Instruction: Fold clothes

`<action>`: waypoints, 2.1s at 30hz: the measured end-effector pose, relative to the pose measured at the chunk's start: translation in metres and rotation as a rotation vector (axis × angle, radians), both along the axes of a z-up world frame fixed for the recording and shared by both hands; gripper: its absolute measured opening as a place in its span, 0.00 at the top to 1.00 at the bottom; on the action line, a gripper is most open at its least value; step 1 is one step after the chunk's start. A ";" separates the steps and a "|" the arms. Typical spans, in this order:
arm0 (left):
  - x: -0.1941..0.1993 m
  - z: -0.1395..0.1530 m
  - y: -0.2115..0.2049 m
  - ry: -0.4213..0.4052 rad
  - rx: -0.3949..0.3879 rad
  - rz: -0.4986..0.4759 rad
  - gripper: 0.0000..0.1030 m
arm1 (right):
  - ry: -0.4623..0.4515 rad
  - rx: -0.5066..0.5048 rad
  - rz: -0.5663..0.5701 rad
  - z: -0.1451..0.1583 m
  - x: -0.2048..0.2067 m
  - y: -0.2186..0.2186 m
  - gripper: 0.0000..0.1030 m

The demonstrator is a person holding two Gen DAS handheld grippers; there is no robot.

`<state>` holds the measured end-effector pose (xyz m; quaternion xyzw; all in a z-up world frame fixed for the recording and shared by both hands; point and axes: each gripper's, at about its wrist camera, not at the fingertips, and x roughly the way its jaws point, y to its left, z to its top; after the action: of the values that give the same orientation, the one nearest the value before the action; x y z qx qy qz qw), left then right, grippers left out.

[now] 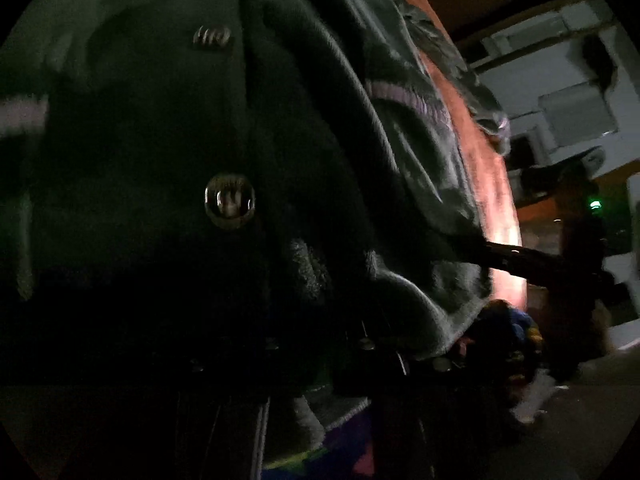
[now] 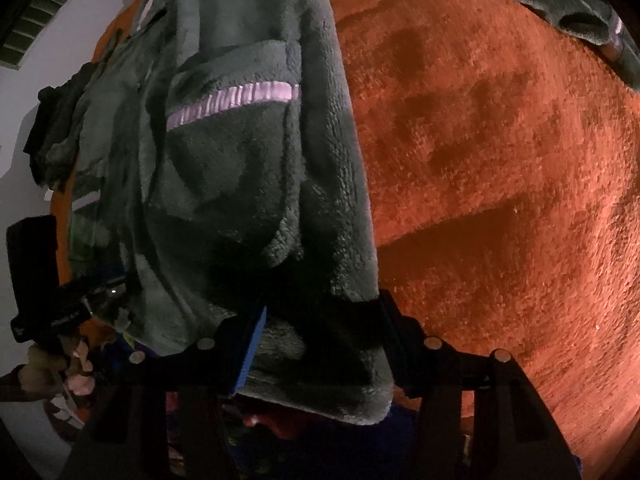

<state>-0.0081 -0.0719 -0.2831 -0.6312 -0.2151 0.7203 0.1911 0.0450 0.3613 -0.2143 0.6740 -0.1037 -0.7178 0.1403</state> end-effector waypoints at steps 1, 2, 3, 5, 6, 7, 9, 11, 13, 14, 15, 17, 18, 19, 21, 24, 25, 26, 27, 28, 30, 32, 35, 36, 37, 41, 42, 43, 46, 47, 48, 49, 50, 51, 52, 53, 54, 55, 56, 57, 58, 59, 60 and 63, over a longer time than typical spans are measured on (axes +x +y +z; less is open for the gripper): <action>0.004 0.002 -0.004 -0.002 0.006 0.023 0.93 | -0.001 -0.003 -0.005 0.000 0.001 0.002 0.47; 0.009 0.008 -0.007 -0.008 -0.001 0.039 0.93 | -0.001 -0.008 -0.012 0.000 0.001 0.003 0.47; 0.013 0.013 -0.008 -0.010 -0.005 0.043 0.93 | -0.002 -0.012 -0.019 0.001 0.001 0.005 0.47; 0.022 0.021 -0.008 -0.022 -0.010 0.026 0.93 | -0.002 -0.017 -0.029 0.001 0.003 0.009 0.47; 0.025 0.023 -0.008 -0.023 -0.023 0.018 0.93 | -0.003 -0.019 -0.032 0.001 0.004 0.010 0.47; 0.025 0.020 -0.004 -0.027 -0.047 -0.004 0.93 | -0.005 -0.020 -0.033 0.000 0.005 0.012 0.47; 0.026 0.013 0.006 -0.034 -0.099 -0.050 0.93 | -0.011 -0.019 -0.033 -0.001 0.007 0.013 0.47; 0.025 0.007 0.011 -0.045 -0.116 -0.046 0.93 | -0.015 -0.017 -0.031 -0.003 0.008 0.013 0.47; 0.024 0.008 0.015 -0.036 -0.112 -0.032 0.92 | -0.011 -0.008 -0.020 -0.001 0.009 0.012 0.47; 0.024 0.012 0.018 -0.023 -0.116 -0.031 0.92 | -0.008 -0.005 -0.015 -0.001 0.010 0.012 0.47; 0.025 0.018 0.023 0.000 -0.111 -0.042 0.92 | -0.007 -0.001 -0.009 0.000 0.011 0.011 0.47; 0.027 0.040 0.037 0.089 -0.115 -0.108 0.92 | -0.006 -0.002 -0.007 0.001 0.012 0.013 0.47; 0.028 0.046 0.042 0.116 -0.141 -0.132 0.92 | -0.012 -0.008 -0.007 0.000 0.013 0.014 0.47; 0.028 0.043 0.043 0.106 -0.193 -0.135 0.92 | -0.025 -0.016 -0.003 -0.002 0.014 0.015 0.47; 0.027 0.034 0.044 0.076 -0.302 -0.135 0.91 | -0.049 -0.041 -0.003 -0.005 0.017 0.019 0.49; 0.025 0.021 0.037 0.007 -0.339 -0.091 0.87 | -0.032 -0.033 -0.004 -0.003 0.018 0.026 0.87; 0.024 0.020 0.034 -0.012 -0.309 -0.063 0.87 | -0.030 -0.044 -0.018 -0.002 0.020 0.031 0.90; 0.023 0.022 0.034 -0.018 -0.305 -0.064 0.87 | -0.029 -0.049 -0.033 0.001 0.023 0.034 0.91; 0.023 0.025 0.034 -0.022 -0.304 -0.069 0.84 | -0.028 -0.053 -0.044 0.002 0.026 0.037 0.91; 0.023 0.027 0.035 -0.030 -0.314 -0.091 0.81 | -0.027 -0.049 -0.041 0.003 0.029 0.038 0.91; 0.024 0.031 0.040 -0.051 -0.326 -0.149 0.77 | -0.042 -0.055 -0.045 -0.001 0.023 0.040 0.89; 0.028 0.035 0.047 -0.063 -0.323 -0.217 0.77 | -0.064 -0.071 -0.053 -0.006 0.010 0.042 0.85; 0.034 0.050 0.062 -0.046 -0.291 -0.303 0.76 | -0.027 -0.066 -0.044 0.006 0.005 0.050 0.85; 0.035 0.056 0.066 -0.036 -0.278 -0.318 0.76 | 0.000 -0.052 -0.043 0.011 -0.003 0.057 0.85; 0.033 0.062 0.066 -0.022 -0.273 -0.321 0.76 | 0.040 -0.049 -0.048 0.020 -0.009 0.058 0.85; 0.019 0.075 0.048 -0.005 -0.303 -0.274 0.76 | 0.119 -0.072 -0.043 0.034 -0.022 0.046 0.85; 0.014 0.076 0.038 -0.012 -0.325 -0.246 0.76 | 0.111 -0.077 -0.026 0.029 -0.027 0.038 0.85; 0.008 0.076 0.028 -0.019 -0.347 -0.218 0.76 | 0.098 -0.076 -0.004 0.022 -0.032 0.030 0.85; -0.012 0.081 -0.007 -0.063 -0.377 -0.129 0.76 | 0.060 -0.006 0.086 0.015 -0.043 0.000 0.85; -0.021 0.087 -0.019 -0.069 -0.363 -0.110 0.76 | 0.095 -0.010 0.118 0.023 -0.047 -0.005 0.85; -0.029 0.094 -0.031 -0.073 -0.350 -0.093 0.76 | 0.129 -0.008 0.156 0.032 -0.053 -0.010 0.85; -0.038 0.101 -0.042 -0.073 -0.350 -0.084 0.76 | 0.159 0.017 0.214 0.044 -0.064 -0.017 0.85; -0.049 0.111 -0.057 -0.071 -0.366 -0.067 0.74 | 0.184 0.040 0.266 0.054 -0.076 -0.023 0.85; -0.060 0.120 -0.072 -0.069 -0.384 -0.049 0.65 | 0.194 0.060 0.284 0.063 -0.092 -0.025 0.85; -0.073 0.124 -0.087 -0.076 -0.435 -0.019 0.60 | 0.200 0.074 0.294 0.071 -0.109 -0.025 0.85; -0.087 0.127 -0.102 -0.085 -0.490 0.012 0.52 | 0.188 0.063 0.261 0.072 -0.130 -0.021 0.84; -0.100 0.130 -0.117 -0.094 -0.544 0.044 0.50 | 0.176 0.050 0.222 0.074 -0.151 -0.015 0.78; -0.114 0.129 -0.130 -0.116 -0.579 0.077 0.50 | 0.162 0.030 0.155 0.074 -0.172 -0.007 0.74; -0.127 0.126 -0.142 -0.145 -0.593 0.108 0.50 | 0.144 0.017 0.068 0.067 -0.193 -0.003 0.66; -0.139 0.123 -0.151 -0.172 -0.583 0.136 0.50 | 0.130 0.009 -0.008 0.059 -0.202 0.006 0.63; -0.150 0.119 -0.155 -0.193 -0.556 0.151 0.50 | 0.114 -0.014 -0.102 0.053 -0.213 0.027 0.62; -0.160 0.115 -0.158 -0.214 -0.526 0.165 0.50 | 0.103 -0.050 -0.176 0.048 -0.220 0.050 0.55; -0.168 0.111 -0.152 -0.225 -0.500 0.150 0.50 | 0.094 -0.088 -0.234 0.042 -0.225 0.065 0.48; -0.189 0.097 -0.131 -0.247 -0.431 0.089 0.50 | 0.060 -0.145 -0.426 0.026 -0.232 0.141 0.38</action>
<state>-0.1969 -0.2030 -0.1862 -0.7305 -0.1061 0.6745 -0.0075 -0.1866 0.5026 -0.1882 0.6034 -0.2907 -0.7416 0.0365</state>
